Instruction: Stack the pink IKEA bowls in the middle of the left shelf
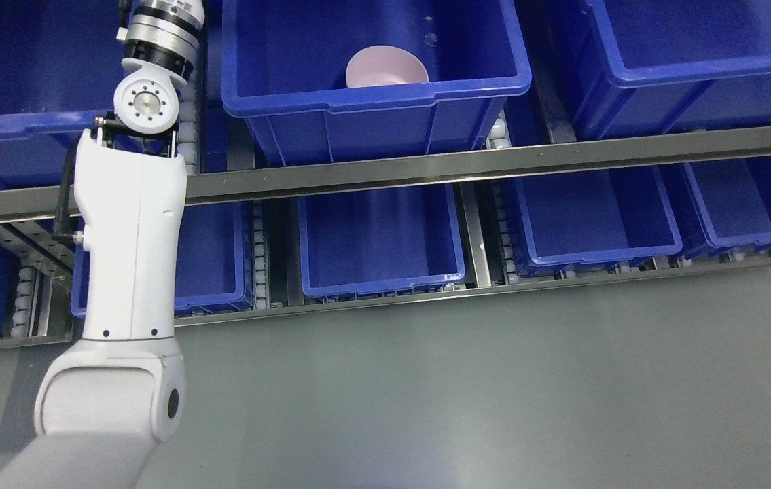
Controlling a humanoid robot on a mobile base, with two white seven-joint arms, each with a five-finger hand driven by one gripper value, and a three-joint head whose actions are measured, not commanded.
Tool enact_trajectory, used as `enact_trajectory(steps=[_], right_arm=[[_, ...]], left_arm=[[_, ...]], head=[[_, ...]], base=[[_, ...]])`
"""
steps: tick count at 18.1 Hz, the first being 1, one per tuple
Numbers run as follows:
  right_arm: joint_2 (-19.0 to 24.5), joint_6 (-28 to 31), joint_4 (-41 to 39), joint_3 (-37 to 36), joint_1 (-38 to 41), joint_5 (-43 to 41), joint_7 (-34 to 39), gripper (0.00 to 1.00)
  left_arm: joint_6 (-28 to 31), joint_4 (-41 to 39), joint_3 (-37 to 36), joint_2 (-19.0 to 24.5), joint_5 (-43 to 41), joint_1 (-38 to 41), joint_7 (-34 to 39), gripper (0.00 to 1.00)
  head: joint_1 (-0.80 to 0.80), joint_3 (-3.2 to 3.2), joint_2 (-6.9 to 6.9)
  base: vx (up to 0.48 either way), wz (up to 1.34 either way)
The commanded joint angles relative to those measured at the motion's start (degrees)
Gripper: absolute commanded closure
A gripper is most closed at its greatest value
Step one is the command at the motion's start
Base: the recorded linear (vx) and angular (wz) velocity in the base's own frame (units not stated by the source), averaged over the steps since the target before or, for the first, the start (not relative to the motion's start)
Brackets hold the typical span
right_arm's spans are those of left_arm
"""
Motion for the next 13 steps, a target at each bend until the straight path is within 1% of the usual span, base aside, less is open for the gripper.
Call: enact_trajectory(steps=[1,4,13], right_arm=[[-1.0,0.02,0.0,-0.62,0.0,0.44,-0.06,0.0],[-1.0,0.02,0.0,-0.62,0.0,0.44,-0.06,0.0],[-1.0,0.02,0.0,-0.62,0.0,0.44,-0.06,0.0]], left_arm=[[5.39,1.74,2.17,0.61,18.19,0.24,5.42,0.09],[6.27,1.13,2.53,0.61,18.19,0.86,5.42,0.08],[6.45,0.68,1.47,0.61,18.27,1.83,4.45,0.05]], head=[[0.0,0.0,0.0],[0.0,0.0,0.0],[0.0,0.0,0.0]], base=[[0.0,0.0],[0.0,0.0],[0.0,0.0]])
